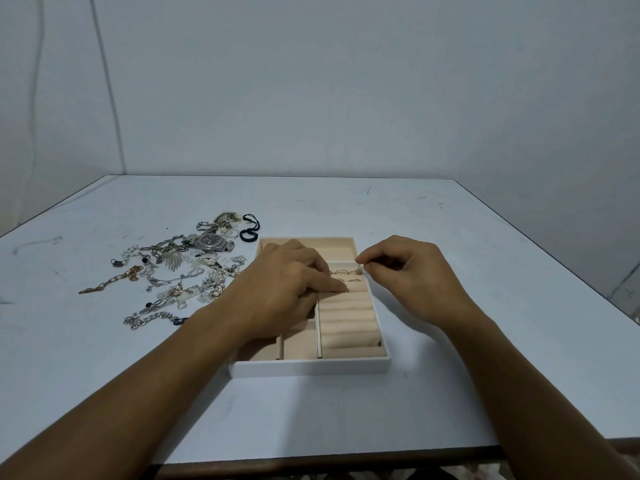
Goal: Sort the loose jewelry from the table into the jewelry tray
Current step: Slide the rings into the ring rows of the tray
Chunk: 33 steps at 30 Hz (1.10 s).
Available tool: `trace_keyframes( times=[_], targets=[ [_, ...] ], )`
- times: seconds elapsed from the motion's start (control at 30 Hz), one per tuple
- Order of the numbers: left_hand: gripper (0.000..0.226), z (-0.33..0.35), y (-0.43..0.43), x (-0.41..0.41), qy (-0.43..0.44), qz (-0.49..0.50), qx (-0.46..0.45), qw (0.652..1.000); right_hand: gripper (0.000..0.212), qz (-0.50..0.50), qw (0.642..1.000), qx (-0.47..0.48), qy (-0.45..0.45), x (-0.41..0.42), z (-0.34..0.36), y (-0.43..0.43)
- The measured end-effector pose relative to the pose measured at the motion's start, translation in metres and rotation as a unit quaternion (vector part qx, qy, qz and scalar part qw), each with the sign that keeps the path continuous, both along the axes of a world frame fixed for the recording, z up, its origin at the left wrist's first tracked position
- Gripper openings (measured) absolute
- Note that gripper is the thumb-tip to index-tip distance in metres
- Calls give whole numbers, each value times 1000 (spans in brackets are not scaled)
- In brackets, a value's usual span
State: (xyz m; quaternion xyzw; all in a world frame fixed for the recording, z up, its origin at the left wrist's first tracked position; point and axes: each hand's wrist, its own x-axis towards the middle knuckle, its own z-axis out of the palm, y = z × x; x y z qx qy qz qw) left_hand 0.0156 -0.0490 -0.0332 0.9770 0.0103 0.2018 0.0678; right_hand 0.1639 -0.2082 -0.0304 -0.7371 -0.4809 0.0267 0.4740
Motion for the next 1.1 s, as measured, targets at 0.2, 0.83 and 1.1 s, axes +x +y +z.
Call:
trace_keyframes(
  times=[0.2,0.83,1.1],
  targets=[
    [41,-2,1,2,11,10,1,1000,15,2,1000,-3,10,0,0,0],
    [38,2,8,-9,-65,59,-112,990,17,24,999,-41,2,-3,-2,3],
    [34,1,8,-8,-61,62,-105,991,16,19,997,-70,-1,-6,-1,1]
  ],
)
